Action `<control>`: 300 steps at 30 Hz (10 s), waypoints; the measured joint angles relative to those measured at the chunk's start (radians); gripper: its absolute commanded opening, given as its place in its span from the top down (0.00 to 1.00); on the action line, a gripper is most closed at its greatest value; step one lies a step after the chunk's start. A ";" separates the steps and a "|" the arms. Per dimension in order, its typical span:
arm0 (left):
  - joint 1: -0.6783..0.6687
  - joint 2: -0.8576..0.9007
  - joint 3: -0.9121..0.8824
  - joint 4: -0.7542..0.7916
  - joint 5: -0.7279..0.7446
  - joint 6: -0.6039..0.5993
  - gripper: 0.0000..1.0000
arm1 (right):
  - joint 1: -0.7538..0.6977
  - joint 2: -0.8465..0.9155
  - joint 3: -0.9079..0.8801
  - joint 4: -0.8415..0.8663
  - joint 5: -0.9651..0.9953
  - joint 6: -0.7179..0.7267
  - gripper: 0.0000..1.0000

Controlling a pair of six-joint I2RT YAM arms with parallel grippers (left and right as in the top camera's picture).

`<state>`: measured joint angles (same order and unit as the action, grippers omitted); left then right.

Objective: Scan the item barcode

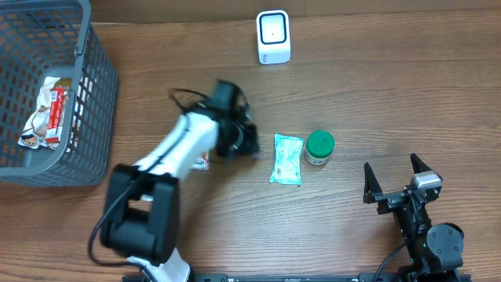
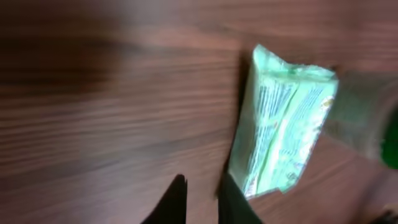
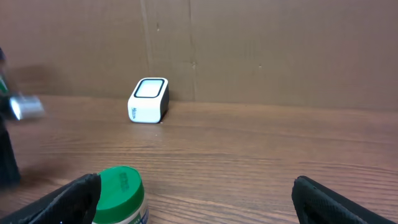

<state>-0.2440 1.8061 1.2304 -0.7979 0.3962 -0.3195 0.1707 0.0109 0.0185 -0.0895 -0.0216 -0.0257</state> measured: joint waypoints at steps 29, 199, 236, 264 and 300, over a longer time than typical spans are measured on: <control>0.399 -0.160 -0.023 -0.222 -0.225 0.275 0.82 | 0.000 0.000 0.000 -0.001 0.000 0.000 0.00; 0.394 -0.019 -0.167 0.077 -0.101 0.515 0.66 | 0.000 0.000 0.000 0.000 0.000 0.000 0.00; 0.360 0.014 -0.168 0.121 -0.014 0.369 0.62 | 0.000 0.000 0.000 0.000 0.000 0.000 0.00; 0.360 0.103 -0.150 0.145 0.148 0.332 0.96 | 0.000 0.000 0.000 0.000 0.000 0.000 0.00; -0.483 -0.190 -0.143 0.009 -1.164 -0.078 0.96 | 0.000 0.000 0.000 0.000 0.000 0.000 0.00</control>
<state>-0.7273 1.6157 1.0874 -0.7887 -0.7681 -0.3973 0.1707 0.0109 0.0185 -0.0898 -0.0216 -0.0257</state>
